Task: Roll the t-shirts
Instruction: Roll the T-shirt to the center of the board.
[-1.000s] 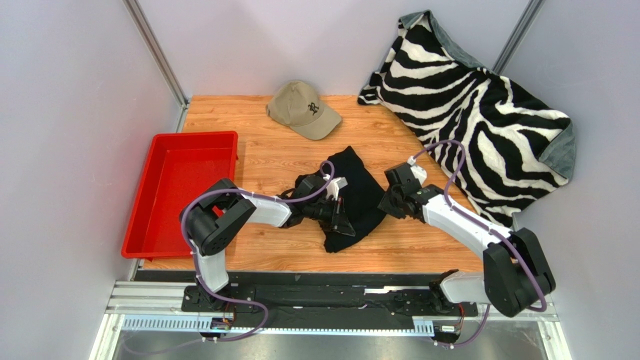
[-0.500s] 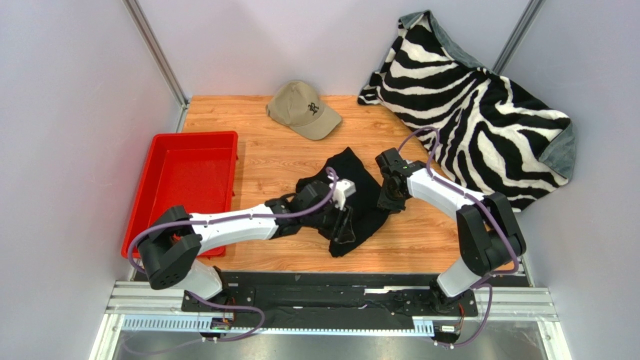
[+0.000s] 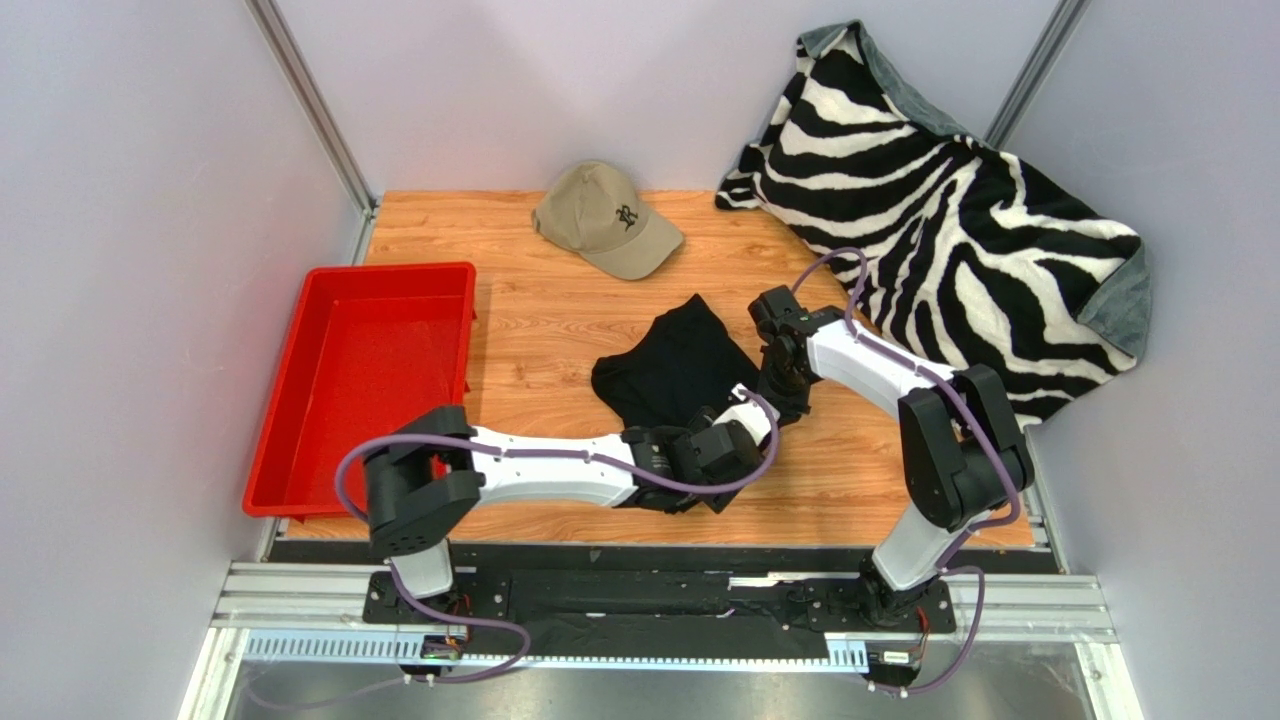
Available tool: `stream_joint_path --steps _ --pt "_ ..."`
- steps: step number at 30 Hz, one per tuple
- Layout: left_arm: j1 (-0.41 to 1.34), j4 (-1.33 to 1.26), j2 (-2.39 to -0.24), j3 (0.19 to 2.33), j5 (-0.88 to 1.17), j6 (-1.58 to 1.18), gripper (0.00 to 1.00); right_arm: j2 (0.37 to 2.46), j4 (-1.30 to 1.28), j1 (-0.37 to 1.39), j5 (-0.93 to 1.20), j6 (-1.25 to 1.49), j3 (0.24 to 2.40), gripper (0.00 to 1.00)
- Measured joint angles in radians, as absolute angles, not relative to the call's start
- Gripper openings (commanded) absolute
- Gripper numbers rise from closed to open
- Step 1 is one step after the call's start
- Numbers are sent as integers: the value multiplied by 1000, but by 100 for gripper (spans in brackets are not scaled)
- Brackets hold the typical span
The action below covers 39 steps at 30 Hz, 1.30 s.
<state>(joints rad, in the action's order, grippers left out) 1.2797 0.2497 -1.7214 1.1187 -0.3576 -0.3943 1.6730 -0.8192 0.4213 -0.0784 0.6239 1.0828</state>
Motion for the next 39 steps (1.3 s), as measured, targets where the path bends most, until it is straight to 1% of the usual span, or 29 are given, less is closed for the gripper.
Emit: stream_joint_path --steps 7,10,13,15,16,17,18,19,20,22,23,25,26,29,32,33,34,39 --pt "1325 301 -1844 1196 -505 -330 70 1679 -825 411 -67 619 1087 7" --pt "1337 311 -1873 1216 -540 -306 68 1681 -826 409 -64 619 1088 7" --pt "1353 313 -1884 1220 -566 -290 64 1682 -826 409 -61 619 1088 7" --pt "1365 312 -1893 1221 -585 -282 57 1686 -831 407 -60 618 1093 9" --pt "1370 311 -1898 1221 -592 -281 49 1688 -832 406 -59 616 1095 13" --pt "1374 310 -1905 1221 -598 -281 42 1690 -834 406 -59 615 1097 21" --pt "1376 309 -1913 1221 -606 -281 33 1691 -834 406 -58 614 1098 26" --pt "1377 305 -1921 1221 -610 -281 19 1691 -835 406 -58 613 1099 30" --pt "1379 302 -1929 1222 -613 -281 11 1691 -836 406 -58 613 1098 39" --pt "1380 299 -1938 1227 -616 -279 5 1691 -836 406 -58 613 1098 44" --pt "1380 298 -1938 1228 -615 -279 4 1691 -838 406 -58 614 1098 49" --pt "1379 294 -1938 1228 -603 -278 3 1685 -839 406 -58 616 1096 54" --pt "1377 292 -1938 1227 -593 -277 3 1678 -838 406 -59 617 1092 61" --pt "1354 259 -1919 1206 -515 -281 2 1612 -826 406 -61 625 1060 69" --pt "1307 211 -1869 1159 -371 -311 2 1500 -806 406 -67 632 1029 73" --pt "1286 176 -1843 1129 -280 -334 2 1458 -796 406 -69 636 1020 72" --pt "1274 173 -1841 1126 -270 -337 2 1414 -781 406 -71 641 1010 72" --pt "1174 62 -1792 1039 -19 -440 2 1202 -691 409 -74 692 917 72"
